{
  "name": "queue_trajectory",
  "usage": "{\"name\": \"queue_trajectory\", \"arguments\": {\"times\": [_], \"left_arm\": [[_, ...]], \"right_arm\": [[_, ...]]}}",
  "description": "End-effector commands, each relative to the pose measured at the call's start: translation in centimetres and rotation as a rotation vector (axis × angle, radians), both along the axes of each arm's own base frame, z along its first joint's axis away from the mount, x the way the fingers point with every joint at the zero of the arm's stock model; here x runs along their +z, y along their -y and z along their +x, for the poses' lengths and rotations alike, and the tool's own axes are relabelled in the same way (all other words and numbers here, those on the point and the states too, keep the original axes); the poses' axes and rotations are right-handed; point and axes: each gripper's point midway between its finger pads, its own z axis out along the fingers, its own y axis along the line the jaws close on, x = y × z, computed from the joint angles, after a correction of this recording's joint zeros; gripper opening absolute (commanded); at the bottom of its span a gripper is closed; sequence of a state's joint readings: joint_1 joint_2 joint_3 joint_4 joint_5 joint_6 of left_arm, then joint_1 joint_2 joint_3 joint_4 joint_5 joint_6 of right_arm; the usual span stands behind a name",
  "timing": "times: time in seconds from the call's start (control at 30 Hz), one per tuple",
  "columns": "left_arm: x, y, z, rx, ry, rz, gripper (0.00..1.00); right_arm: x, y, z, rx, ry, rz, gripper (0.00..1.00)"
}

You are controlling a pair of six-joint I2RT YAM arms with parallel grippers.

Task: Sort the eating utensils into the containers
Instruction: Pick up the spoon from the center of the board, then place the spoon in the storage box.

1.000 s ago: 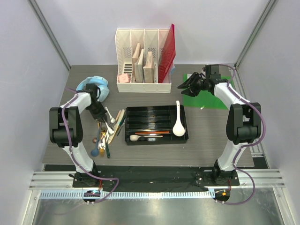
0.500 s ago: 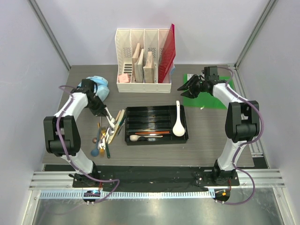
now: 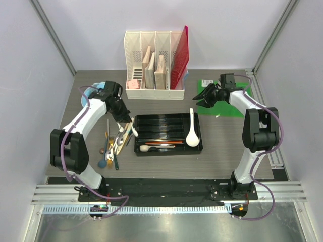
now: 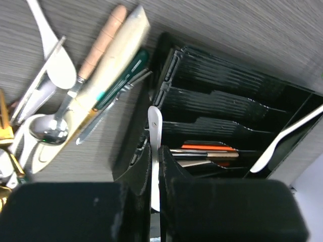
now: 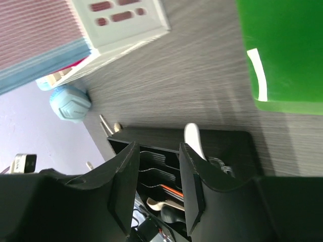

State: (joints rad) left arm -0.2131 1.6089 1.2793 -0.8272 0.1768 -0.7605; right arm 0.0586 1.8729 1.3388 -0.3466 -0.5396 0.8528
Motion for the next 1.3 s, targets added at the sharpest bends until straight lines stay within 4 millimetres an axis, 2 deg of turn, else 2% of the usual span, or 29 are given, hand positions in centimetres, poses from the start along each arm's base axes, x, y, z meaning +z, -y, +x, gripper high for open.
{"name": "queue_trajectory", "arguments": {"times": [0.0,0.07,0.1,0.27,0.33,0.4,0.43,0.47,0.63,0.77,0.8,0.83,0.87,0.9,0.93,0.97,1.0,1.07,1.1,1.17,1.2,1.27], "left_arm": [[2.9,2.6,0.2,0.031,0.036,-0.108,0.00],[2.6,2.3,0.1,0.061,0.001,-0.081,0.00],[2.2,1.9,-0.7,0.073,-0.049,-0.059,0.00],[1.8,4.5,-0.3,0.121,-0.162,-0.175,0.00],[1.5,5.5,0.0,0.165,-0.173,-0.231,0.00],[2.0,7.7,0.3,0.232,-0.199,-0.352,0.00],[1.4,8.2,-0.4,0.251,-0.224,-0.370,0.00],[1.8,8.6,-0.4,0.291,-0.218,-0.378,0.00],[3.2,11.0,-2.7,0.310,-0.206,-0.319,0.00],[3.7,11.7,-3.6,0.384,-0.179,-0.290,0.00],[3.8,12.0,-3.8,0.388,-0.172,-0.285,0.00],[4.1,11.9,-3.7,0.403,-0.152,-0.274,0.00],[4.1,12.1,-4.1,0.396,-0.147,-0.258,0.00],[3.9,11.8,-4.6,0.403,-0.150,-0.232,0.00],[3.8,11.3,-4.8,0.435,-0.145,-0.218,0.00],[3.6,11.2,-5.3,0.454,-0.160,-0.215,0.00],[2.8,11.4,-6.2,0.466,-0.182,-0.207,0.00],[3.2,11.1,-6.5,0.531,-0.134,-0.201,0.00],[2.9,11.6,-7.6,0.520,-0.116,-0.171,0.00],[2.8,10.5,-8.0,0.581,-0.069,-0.104,0.00],[3.0,10.4,-8.1,0.586,-0.054,-0.088,0.00],[2.3,9.3,-9.1,0.649,-0.078,-0.026,0.00]], "right_arm": [[-3.2,0.1,-1.0,-0.066,-0.119,0.035,0.40],[-3.5,0.2,-0.5,-0.079,-0.117,0.029,0.40],[-3.0,0.3,0.2,-0.073,-0.093,0.020,0.40],[-2.3,0.8,1.3,-0.067,-0.076,-0.025,0.40],[-2.8,0.8,1.0,-0.067,-0.085,-0.031,0.40],[-3.4,1.0,0.4,-0.068,-0.104,-0.034,0.40],[-3.5,1.1,0.3,-0.072,-0.101,-0.041,0.40],[-3.6,1.2,0.2,-0.075,-0.105,-0.047,0.40],[-2.9,1.4,0.1,-0.070,-0.072,-0.069,0.40],[-2.1,1.4,-0.3,-0.071,-0.055,-0.064,0.40],[-2.3,1.4,-0.9,-0.073,-0.063,-0.059,0.40],[-2.1,1.4,-1.2,-0.077,-0.053,-0.055,0.40],[-0.7,1.5,-1.6,-0.082,-0.020,-0.057,0.40],[-1.2,1.6,-2.7,-0.092,-0.036,-0.065,0.40],[-0.9,1.8,-3.1,-0.102,-0.025,-0.069,0.40],[0.9,2.1,-3.6,-0.113,0.021,-0.073,0.40],[0.5,2.5,-4.5,-0.129,0.014,-0.092,0.40],[1.7,2.9,-5.9,-0.154,0.051,-0.097,0.40],[2.2,3.2,-6.1,-0.171,0.072,-0.111,0.40],[2.5,3.4,-6.8,-0.181,0.087,-0.115,0.40],[3.6,3.4,-7.0,-0.181,0.117,-0.108,0.40],[4.4,3.2,-7.4,-0.169,0.134,-0.099,0.39]]}}
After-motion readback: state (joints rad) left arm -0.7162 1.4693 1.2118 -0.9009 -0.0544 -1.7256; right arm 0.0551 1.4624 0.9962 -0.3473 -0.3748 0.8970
